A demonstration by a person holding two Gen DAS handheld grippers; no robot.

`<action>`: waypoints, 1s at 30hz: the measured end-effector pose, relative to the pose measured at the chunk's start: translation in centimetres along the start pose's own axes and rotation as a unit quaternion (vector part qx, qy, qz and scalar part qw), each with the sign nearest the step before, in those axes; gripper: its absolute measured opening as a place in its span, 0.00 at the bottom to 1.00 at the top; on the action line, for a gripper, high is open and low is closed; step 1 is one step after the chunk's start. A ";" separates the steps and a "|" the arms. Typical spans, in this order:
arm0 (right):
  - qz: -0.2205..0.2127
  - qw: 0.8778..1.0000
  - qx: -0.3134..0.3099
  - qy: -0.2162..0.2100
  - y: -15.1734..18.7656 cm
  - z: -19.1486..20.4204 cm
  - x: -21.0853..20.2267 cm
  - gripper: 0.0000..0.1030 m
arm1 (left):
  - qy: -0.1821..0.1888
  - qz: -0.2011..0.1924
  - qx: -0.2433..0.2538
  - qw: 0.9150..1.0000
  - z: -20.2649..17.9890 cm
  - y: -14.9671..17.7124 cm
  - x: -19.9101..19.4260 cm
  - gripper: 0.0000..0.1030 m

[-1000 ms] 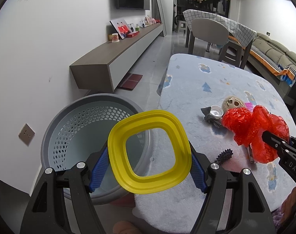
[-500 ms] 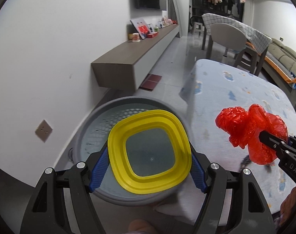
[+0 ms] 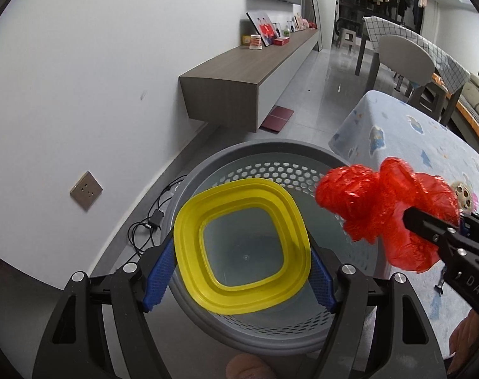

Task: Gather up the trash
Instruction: 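Carry lid and bag over the wastebasket and open both grippers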

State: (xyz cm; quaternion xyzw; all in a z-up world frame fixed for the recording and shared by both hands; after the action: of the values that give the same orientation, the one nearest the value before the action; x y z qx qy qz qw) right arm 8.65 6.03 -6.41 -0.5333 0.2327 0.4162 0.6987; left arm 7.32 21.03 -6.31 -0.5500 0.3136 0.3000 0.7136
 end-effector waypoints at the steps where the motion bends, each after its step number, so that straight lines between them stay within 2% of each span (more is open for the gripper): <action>1: 0.000 1.000 -0.003 -0.001 0.0 0.4 0.2 0.23 | -0.001 -0.001 -0.002 1.000 0.2 0.0 0.0 0.71; 5: 0.003 1.000 -0.019 -0.006 -0.2 1.8 1.0 0.25 | -0.005 -0.001 -0.009 1.000 0.9 0.1 0.4 0.72; 7: 0.002 1.000 -0.023 -0.006 -0.3 2.2 1.1 0.32 | -0.006 0.001 -0.012 1.000 1.1 0.2 0.5 0.77; 9: -0.002 1.000 -0.023 -0.009 -0.3 2.4 0.9 0.53 | -0.010 0.001 -0.014 1.000 1.4 0.4 0.4 0.83; 11: -0.014 1.000 -0.023 -0.010 -0.4 2.4 0.5 0.59 | -0.011 0.002 -0.016 1.000 1.5 0.5 0.3 0.85; 30: -0.015 1.000 -0.014 0.008 0.2 0.9 -0.2 0.59 | -0.016 0.001 -0.036 0.999 2.4 1.1 -0.6 0.89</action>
State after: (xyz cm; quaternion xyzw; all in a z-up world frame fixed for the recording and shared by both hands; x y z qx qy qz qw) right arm 8.26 6.87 -6.09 -0.5497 0.2247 0.4042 0.6957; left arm 6.36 23.56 -5.97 -0.5705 0.2913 0.3204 0.6978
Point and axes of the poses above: each gripper's, at about its wrist camera, not at the fingertips, and x roughly the way its jaws point, z to its left, y to its underside, the point moved 6 cm from there along x, roughly the way its jaws point, and after that the axes turned 15 degrees about x, right-handed, at the moved point
